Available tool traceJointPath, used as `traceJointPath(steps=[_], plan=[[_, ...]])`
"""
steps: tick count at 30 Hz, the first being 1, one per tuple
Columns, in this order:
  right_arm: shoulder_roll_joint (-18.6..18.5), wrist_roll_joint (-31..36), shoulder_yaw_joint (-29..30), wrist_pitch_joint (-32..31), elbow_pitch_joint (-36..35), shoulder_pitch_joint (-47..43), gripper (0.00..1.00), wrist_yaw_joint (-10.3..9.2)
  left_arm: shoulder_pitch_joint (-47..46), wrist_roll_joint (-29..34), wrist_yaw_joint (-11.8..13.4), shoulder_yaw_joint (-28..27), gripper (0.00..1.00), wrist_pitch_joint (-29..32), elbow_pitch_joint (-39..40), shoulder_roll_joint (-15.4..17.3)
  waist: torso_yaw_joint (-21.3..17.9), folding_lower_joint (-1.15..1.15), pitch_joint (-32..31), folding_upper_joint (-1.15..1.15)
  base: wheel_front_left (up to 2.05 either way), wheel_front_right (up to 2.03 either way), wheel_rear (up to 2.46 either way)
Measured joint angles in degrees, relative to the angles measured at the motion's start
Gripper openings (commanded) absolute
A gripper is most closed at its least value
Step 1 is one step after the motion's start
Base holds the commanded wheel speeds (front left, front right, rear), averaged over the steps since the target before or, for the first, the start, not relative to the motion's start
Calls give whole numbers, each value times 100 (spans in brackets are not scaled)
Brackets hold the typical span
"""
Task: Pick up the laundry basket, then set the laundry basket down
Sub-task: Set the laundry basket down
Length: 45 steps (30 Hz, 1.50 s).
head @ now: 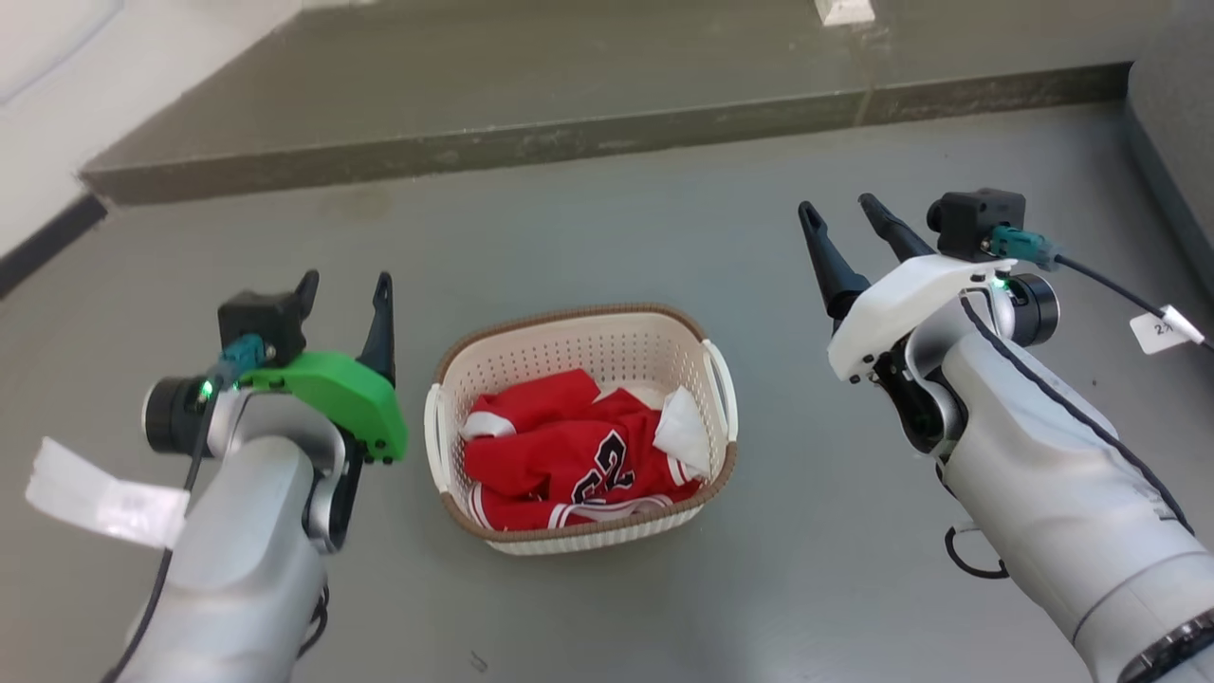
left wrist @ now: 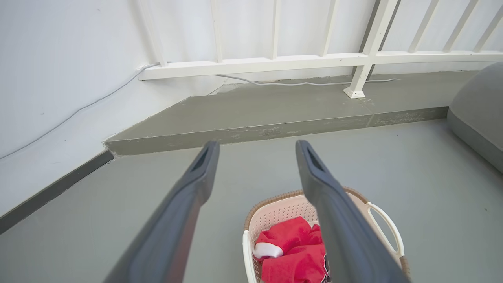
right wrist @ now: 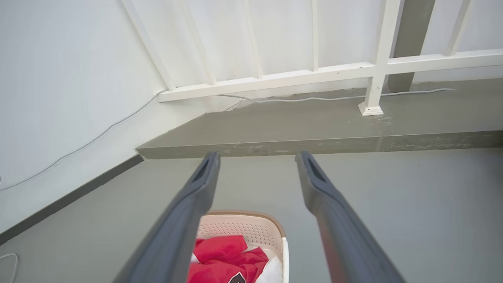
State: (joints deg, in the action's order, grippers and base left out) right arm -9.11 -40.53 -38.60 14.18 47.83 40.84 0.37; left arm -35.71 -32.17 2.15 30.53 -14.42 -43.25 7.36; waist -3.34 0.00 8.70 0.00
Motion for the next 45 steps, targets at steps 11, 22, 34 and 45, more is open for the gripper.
traceJointPath(steps=[11,22,34,45], plan=[[-205,590,433,11,-1018,-921,100,-457,983,256,322,-455,100,-1,1114,66,-18,0,-494,0,0,0,0],[-335,1094,746,25,-1974,-1978,100,-656,2213,627,402,-831,100,-1,2171,151,26,0,-932,0,0,0,0],[-422,1429,1049,26,-2666,-2958,100,-706,3267,939,452,-1028,100,-1,2903,142,17,0,-1053,0,0,0,0],[-426,1695,1239,26,-3115,-3543,100,-746,3815,1176,469,-1233,100,-1,3409,79,-2,0,-1090,0,0,0,0]])
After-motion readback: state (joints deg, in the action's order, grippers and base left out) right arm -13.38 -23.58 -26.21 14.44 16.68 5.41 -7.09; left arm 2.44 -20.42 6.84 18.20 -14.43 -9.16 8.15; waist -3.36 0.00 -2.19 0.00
